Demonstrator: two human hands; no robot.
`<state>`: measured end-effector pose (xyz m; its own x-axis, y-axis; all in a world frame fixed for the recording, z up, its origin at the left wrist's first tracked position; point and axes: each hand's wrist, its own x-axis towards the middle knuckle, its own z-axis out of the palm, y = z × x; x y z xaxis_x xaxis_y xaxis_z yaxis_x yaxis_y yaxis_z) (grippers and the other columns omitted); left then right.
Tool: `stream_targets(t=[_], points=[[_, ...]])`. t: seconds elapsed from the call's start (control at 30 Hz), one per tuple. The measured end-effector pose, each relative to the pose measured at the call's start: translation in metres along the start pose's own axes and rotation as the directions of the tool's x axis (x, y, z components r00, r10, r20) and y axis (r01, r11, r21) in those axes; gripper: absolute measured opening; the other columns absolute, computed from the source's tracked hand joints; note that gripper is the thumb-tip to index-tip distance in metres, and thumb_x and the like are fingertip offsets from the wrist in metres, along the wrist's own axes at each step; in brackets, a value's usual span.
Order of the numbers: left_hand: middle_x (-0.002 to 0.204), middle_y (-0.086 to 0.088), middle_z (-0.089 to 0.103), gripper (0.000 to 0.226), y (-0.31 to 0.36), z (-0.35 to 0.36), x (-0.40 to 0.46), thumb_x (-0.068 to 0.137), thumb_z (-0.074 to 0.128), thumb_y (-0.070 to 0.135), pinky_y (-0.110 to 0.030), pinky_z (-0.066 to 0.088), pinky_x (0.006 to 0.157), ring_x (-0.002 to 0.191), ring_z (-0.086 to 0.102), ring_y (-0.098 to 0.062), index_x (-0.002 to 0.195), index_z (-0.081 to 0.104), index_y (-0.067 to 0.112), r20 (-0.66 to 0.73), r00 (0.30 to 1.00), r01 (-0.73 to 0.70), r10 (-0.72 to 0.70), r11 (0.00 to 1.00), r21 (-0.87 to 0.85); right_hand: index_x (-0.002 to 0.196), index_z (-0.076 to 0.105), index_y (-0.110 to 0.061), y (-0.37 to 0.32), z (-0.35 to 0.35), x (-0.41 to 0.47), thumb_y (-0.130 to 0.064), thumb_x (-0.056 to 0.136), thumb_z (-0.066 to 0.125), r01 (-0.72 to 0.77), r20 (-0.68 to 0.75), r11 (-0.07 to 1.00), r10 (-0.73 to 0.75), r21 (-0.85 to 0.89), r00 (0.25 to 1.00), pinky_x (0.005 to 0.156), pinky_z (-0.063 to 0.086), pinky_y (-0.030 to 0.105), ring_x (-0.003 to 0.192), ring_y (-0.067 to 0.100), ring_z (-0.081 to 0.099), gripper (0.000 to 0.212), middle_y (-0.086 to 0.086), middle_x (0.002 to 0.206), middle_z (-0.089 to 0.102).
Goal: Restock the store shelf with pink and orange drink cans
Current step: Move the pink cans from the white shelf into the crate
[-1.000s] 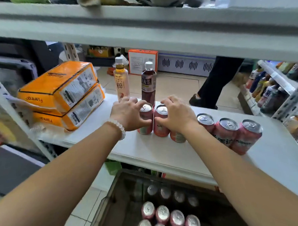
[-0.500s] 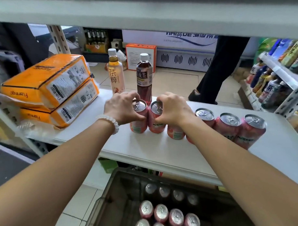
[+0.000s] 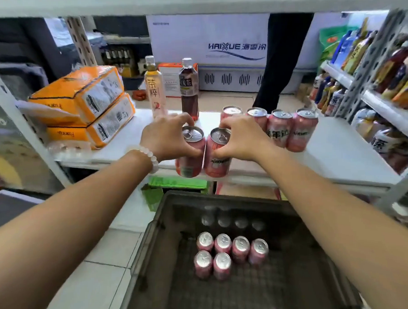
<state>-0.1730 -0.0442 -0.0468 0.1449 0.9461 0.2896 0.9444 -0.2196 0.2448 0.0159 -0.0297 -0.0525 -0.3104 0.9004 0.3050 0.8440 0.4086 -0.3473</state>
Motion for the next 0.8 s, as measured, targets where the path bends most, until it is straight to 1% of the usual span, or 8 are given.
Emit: stream_targets(t=[0.1, 0.2, 0.33, 0.4, 0.47, 0.57, 0.7, 0.8], points=[[0.113, 0.003, 0.063, 0.068, 0.019, 0.027, -0.038, 0.055, 0.074, 0.058, -0.031, 0.045, 0.075, 0.100, 0.057, -0.022, 0.113, 0.055, 0.030, 0.072, 0.997, -0.042, 0.042, 0.999, -0.003, 0.096, 0.063, -0.010, 0.012, 0.012, -0.054, -0.043, 0.057, 0.076, -0.076, 0.020, 0.997, 0.076, -0.023, 0.997, 0.076, 0.048, 0.034, 0.086, 0.023, 0.051, 0.053, 0.005, 0.092, 0.053], [0.111, 0.003, 0.062, 0.069, 0.037, 0.066, -0.073, 0.052, 0.071, 0.060, -0.033, 0.046, 0.077, 0.102, 0.056, -0.024, 0.112, 0.055, 0.031, 0.132, 0.987, -0.086, 0.090, 0.996, -0.033, 0.092, 0.063, -0.011, 0.030, 0.031, -0.105, -0.044, 0.056, 0.078, -0.153, 0.025, 0.988, 0.154, -0.035, 0.988, 0.076, 0.049, 0.034, 0.086, 0.023, 0.052, 0.050, 0.004, 0.089, 0.051], [0.106, 0.004, 0.060, 0.069, 0.054, 0.127, -0.112, 0.050, 0.070, 0.058, -0.032, 0.046, 0.075, 0.103, 0.055, -0.023, 0.111, 0.054, 0.030, 0.197, 0.970, -0.129, 0.144, 0.988, -0.085, 0.095, 0.063, -0.012, 0.060, 0.062, -0.160, -0.043, 0.054, 0.079, -0.277, 0.111, 0.957, 0.286, -0.084, 0.952, 0.077, 0.050, 0.034, 0.087, 0.021, 0.051, 0.054, 0.001, 0.090, 0.049], [0.100, 0.004, 0.058, 0.067, 0.059, 0.156, -0.123, 0.050, 0.070, 0.058, -0.033, 0.046, 0.075, 0.098, 0.054, -0.022, 0.110, 0.054, 0.031, 0.241, 0.956, -0.150, 0.167, 0.985, -0.086, 0.093, 0.064, -0.013, 0.076, 0.079, -0.180, -0.043, 0.054, 0.079, -0.329, 0.163, 0.939, 0.341, -0.099, 0.926, 0.072, 0.050, 0.032, 0.086, 0.022, 0.055, 0.052, 0.000, 0.089, 0.051], [0.097, 0.006, 0.057, 0.065, 0.061, 0.187, -0.128, 0.053, 0.071, 0.058, -0.032, 0.045, 0.074, 0.096, 0.052, -0.021, 0.110, 0.052, 0.031, 0.279, 0.938, -0.196, 0.206, 0.979, -0.064, 0.093, 0.064, -0.015, 0.093, 0.100, -0.193, -0.041, 0.056, 0.079, -0.375, 0.206, 0.921, 0.390, -0.109, 0.897, 0.066, 0.045, 0.028, 0.083, 0.023, 0.056, 0.047, -0.001, 0.089, 0.050], [0.098, 0.005, 0.057, 0.064, 0.062, 0.232, -0.131, 0.058, 0.066, 0.060, -0.033, 0.043, 0.075, 0.098, 0.052, -0.022, 0.112, 0.051, 0.030, 0.337, 0.902, -0.269, 0.269, 0.962, -0.045, 0.100, 0.063, -0.016, 0.117, 0.134, -0.207, -0.038, 0.060, 0.078, -0.416, 0.261, 0.901, 0.433, -0.122, 0.863, 0.066, 0.042, 0.028, 0.087, 0.025, 0.058, 0.048, 0.001, 0.096, 0.050], [0.104, 0.004, 0.057, 0.068, 0.056, 0.286, -0.133, 0.059, 0.065, 0.062, -0.036, 0.041, 0.083, 0.104, 0.050, -0.023, 0.116, 0.050, 0.029, 0.419, 0.876, -0.234, 0.237, 0.970, -0.061, 0.110, 0.061, -0.016, 0.148, 0.179, -0.218, -0.034, 0.060, 0.080, -0.448, 0.307, 0.888, 0.456, -0.103, 0.835, 0.074, 0.050, 0.033, 0.093, 0.025, 0.060, 0.057, 0.002, 0.102, 0.052], [0.107, 0.002, 0.059, 0.078, 0.050, 0.325, -0.136, 0.051, 0.051, 0.070, -0.037, 0.039, 0.086, 0.109, 0.051, -0.025, 0.116, 0.053, 0.027, 0.446, 0.876, -0.165, 0.183, 0.983, -0.079, 0.109, 0.059, -0.013, 0.168, 0.213, -0.223, -0.027, 0.062, 0.078, -0.471, 0.342, 0.878, 0.471, -0.089, 0.813, 0.076, 0.049, 0.034, 0.095, 0.028, 0.059, 0.052, 0.004, 0.104, 0.051]])
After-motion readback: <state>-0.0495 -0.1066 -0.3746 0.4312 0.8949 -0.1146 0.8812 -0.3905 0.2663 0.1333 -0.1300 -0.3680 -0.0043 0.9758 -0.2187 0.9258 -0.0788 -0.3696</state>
